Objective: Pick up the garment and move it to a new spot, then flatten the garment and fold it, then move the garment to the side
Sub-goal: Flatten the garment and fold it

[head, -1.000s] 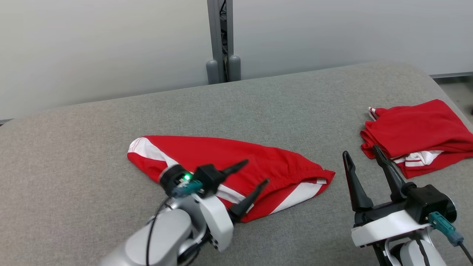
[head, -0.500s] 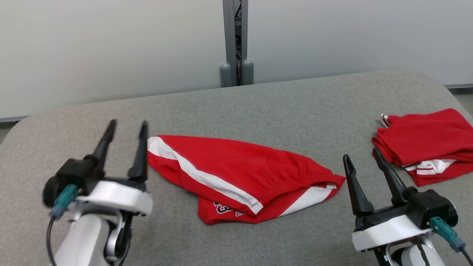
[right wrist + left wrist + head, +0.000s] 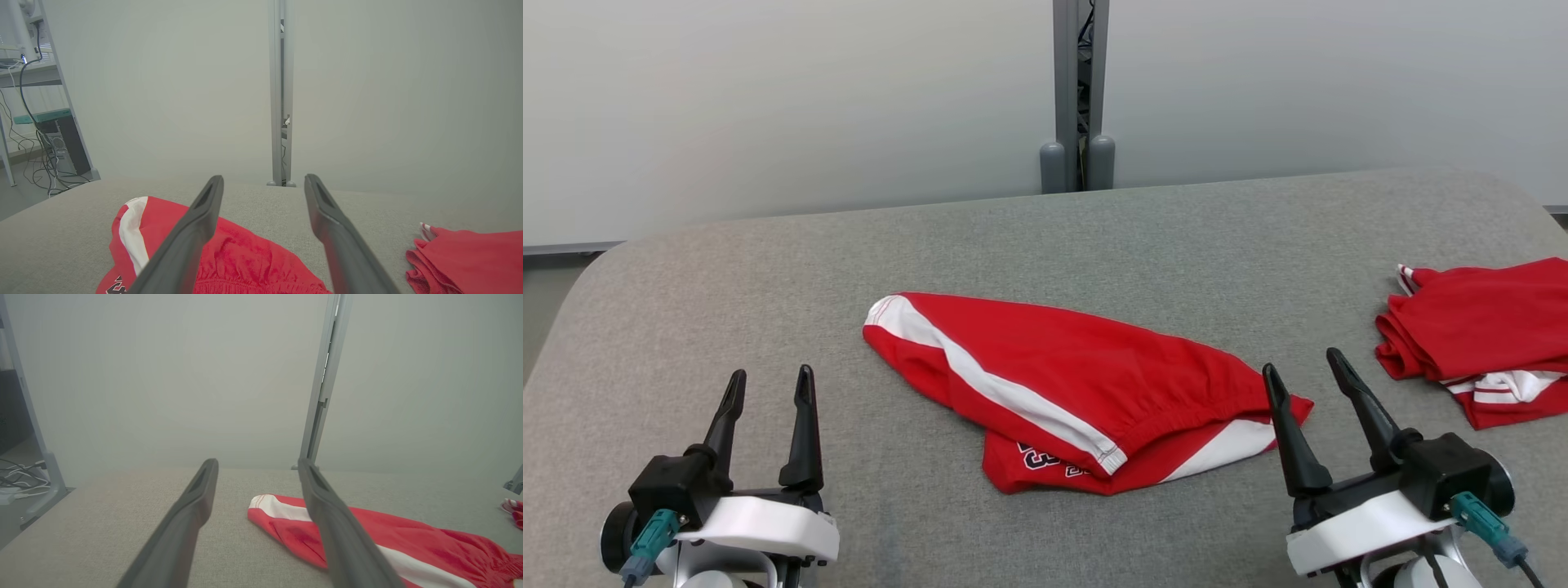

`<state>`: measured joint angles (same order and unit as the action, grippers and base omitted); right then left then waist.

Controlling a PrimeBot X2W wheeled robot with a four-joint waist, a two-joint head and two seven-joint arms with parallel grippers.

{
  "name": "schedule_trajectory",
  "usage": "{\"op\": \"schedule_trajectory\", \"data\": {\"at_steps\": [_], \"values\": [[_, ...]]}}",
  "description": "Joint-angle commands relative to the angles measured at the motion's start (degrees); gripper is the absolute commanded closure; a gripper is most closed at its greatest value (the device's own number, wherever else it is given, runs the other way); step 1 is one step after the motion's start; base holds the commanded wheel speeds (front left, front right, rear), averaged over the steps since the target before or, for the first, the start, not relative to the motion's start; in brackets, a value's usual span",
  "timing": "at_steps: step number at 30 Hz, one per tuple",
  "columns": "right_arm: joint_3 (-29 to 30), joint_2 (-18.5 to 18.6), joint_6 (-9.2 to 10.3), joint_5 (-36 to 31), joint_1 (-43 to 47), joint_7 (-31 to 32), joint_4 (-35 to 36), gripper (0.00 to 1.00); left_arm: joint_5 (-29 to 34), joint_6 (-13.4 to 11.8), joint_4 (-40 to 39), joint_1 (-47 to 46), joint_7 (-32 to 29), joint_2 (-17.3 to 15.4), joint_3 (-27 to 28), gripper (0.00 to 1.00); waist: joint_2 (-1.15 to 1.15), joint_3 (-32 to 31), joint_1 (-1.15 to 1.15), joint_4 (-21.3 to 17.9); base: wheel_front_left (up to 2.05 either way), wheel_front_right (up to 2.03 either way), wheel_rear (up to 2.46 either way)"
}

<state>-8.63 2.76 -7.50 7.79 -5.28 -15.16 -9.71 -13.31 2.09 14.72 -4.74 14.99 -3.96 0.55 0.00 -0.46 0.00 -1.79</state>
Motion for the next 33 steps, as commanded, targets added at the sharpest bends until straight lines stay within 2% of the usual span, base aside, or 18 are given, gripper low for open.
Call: {"op": "schedule_trajectory", "data": {"at_steps": [1, 2, 7, 14, 18, 23, 33], "values": [[-0.6, 0.3, 0.01, 1.2, 0.5, 0.0, -0.4, 0.0, 0.8, 0.8, 0.3, -0.1, 0.2, 0.2, 0.8, 0.0, 0.0, 0.2, 0.0, 0.4, 0.0, 0.0, 0.0], [-0.8, 0.3, 0.01, 4.8, 0.9, 0.0, -0.9, 0.0, 1.0, 1.1, 0.5, -0.4, 0.2, 0.4, 1.1, 0.0, 0.0, 0.2, 0.0, 0.7, 0.0, 0.0, 0.0], [-4.6, 0.3, 0.0, 9.7, 0.7, 0.0, -3.5, 0.0, 1.6, 2.2, 1.1, -1.5, 0.2, 0.8, 1.7, 0.0, 0.0, 0.6, 0.0, 1.5, 0.0, 0.0, 0.0], [-13.4, 0.7, 0.01, 13.7, -1.3, 0.0, -12.1, 0.0, 0.3, 2.7, 2.1, -2.0, 0.2, 0.9, -0.1, 0.0, 0.0, 1.9, 0.0, 2.9, 0.0, 0.0, 0.0], [-16.5, 0.6, 0.0, 17.1, -3.3, 0.0, -16.5, 0.0, 0.4, 2.8, 2.4, -2.9, 0.2, 0.9, -1.1, 0.0, 0.0, 3.3, 0.0, 4.2, 0.0, 0.0, 0.0], [-18.5, 0.5, 0.0, 23.1, -6.5, 0.0, -21.1, 0.0, 0.7, 2.9, 2.6, -4.0, 0.2, 0.9, -1.8, 0.0, 0.0, 4.7, 0.0, 6.2, 0.0, 0.0, 0.0], [-21.8, 0.4, 0.0, 30.3, -11.6, 0.0, -27.8, 0.0, 1.2, 2.9, 2.4, -5.0, 0.2, 0.9, -1.8, 0.0, 0.0, 6.2, 0.0, 8.9, 0.0, 0.0, 0.0]]}}
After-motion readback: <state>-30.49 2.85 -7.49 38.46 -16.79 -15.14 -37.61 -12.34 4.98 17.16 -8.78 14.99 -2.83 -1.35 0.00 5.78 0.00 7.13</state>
